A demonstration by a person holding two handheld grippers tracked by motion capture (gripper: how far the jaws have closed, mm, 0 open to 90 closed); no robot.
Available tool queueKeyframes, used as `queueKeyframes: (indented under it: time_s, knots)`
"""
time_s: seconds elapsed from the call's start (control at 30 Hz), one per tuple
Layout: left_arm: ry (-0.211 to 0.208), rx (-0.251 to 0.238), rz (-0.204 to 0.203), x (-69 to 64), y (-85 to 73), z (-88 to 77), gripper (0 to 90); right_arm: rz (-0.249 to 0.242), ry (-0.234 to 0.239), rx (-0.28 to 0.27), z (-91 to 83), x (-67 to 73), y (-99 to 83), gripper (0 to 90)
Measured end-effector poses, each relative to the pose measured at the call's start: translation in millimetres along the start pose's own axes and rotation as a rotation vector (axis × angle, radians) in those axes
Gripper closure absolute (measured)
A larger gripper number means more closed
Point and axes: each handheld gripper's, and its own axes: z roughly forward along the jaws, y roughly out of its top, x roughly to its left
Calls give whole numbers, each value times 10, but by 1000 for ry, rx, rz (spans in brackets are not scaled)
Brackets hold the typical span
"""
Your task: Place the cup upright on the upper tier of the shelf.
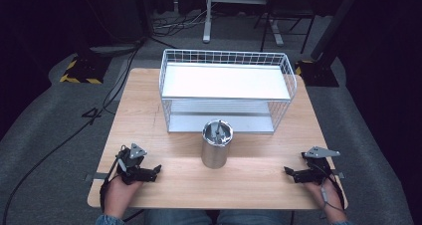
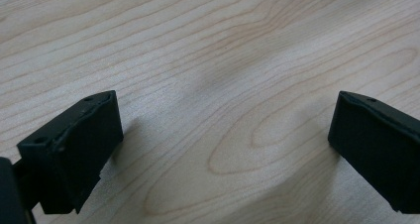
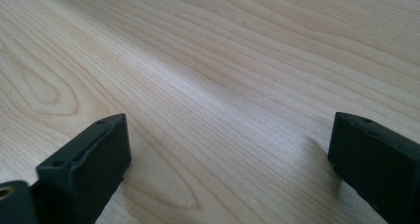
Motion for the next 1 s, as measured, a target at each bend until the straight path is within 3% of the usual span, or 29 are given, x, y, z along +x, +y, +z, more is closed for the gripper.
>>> queueKeyframes:
  time_s: [0.27,0.4,0.67,0.83,1.0]
  knots:
    - [-15,26,-7,21,34,-29,0,1,0,-8,-8,0,-3,62]
    - [-30,-33,-15,13,109,-162,0,0,0,-9,-7,-1,-3,62]
    - [-82,-130,7,-82,266,-404,1,0,-1,-9,-7,0,-3,61]
    - [-127,-257,15,-147,338,-561,1,0,-2,-8,-7,0,-3,61]
    - [-160,-336,13,-195,380,-649,1,1,-2,-8,-7,1,-3,61]
